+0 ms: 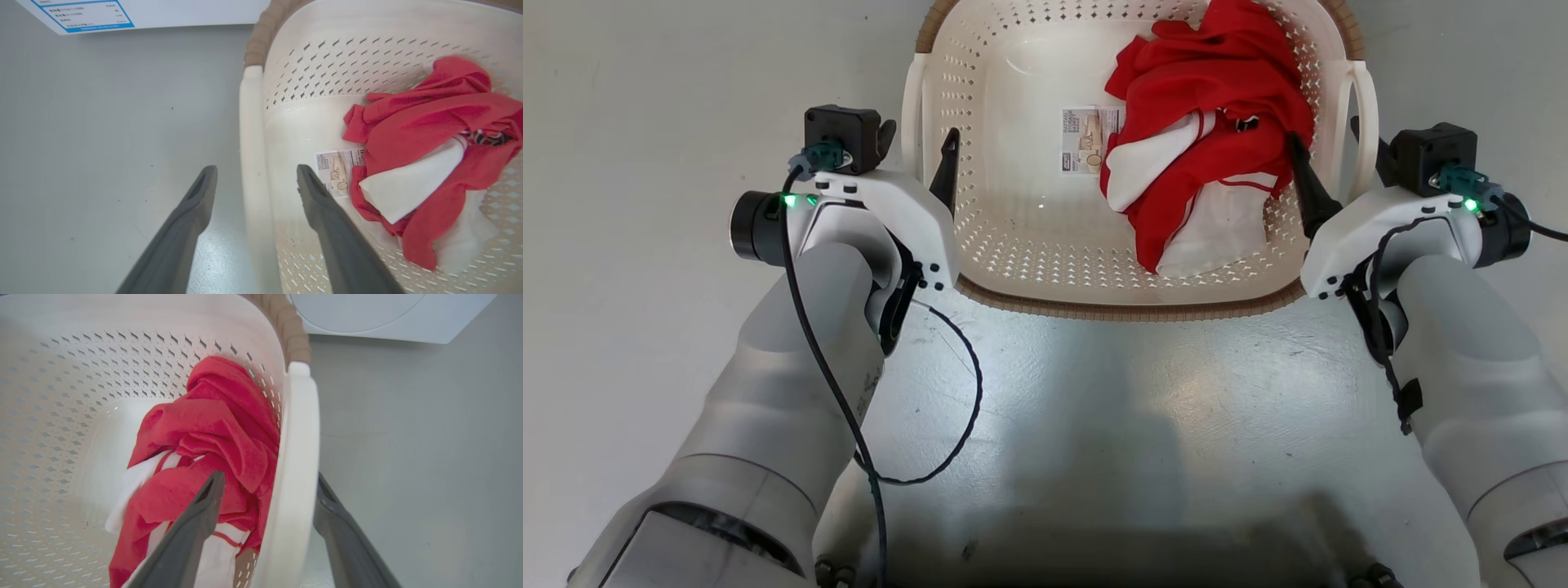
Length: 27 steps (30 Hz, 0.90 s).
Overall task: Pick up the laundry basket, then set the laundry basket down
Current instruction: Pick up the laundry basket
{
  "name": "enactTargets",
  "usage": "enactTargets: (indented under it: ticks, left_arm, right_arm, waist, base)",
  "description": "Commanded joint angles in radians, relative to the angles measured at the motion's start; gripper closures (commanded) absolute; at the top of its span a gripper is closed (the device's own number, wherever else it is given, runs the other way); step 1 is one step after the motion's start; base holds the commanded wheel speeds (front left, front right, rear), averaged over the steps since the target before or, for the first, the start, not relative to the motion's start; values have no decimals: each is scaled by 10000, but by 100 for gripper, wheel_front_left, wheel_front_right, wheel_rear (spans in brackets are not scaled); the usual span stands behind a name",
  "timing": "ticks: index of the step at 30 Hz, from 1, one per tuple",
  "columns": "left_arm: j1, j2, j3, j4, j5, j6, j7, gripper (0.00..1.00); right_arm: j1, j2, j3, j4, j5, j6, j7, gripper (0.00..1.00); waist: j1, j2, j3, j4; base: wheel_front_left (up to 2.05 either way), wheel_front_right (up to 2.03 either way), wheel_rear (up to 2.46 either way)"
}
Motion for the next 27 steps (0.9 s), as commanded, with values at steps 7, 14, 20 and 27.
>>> enactTargets:
  ticks: [7,14,20,27]
  left_arm:
    - [-87,254,-223,162,-325,154,-46,0]
    - [-134,254,-487,316,-524,205,-47,5]
    - [-129,254,-709,446,-618,219,77,100]
    - [37,254,-1030,506,-792,247,194,100]
  right_arm:
    - [252,353,271,319,215,60,-109,0]
    - [192,410,375,555,298,60,-109,0]
    - [197,468,445,784,338,60,-109,100]
    - [317,576,651,1264,416,60,58,100]
  waist:
    - [0,0,-37,-82]
    - [0,0,-82,-127]
    - [0,0,-191,-148]
    - [0,0,-593,-169]
  base:
    - [0,0,0]
    - [0,0,0]
    - [0,0,0]
    - [0,0,0]
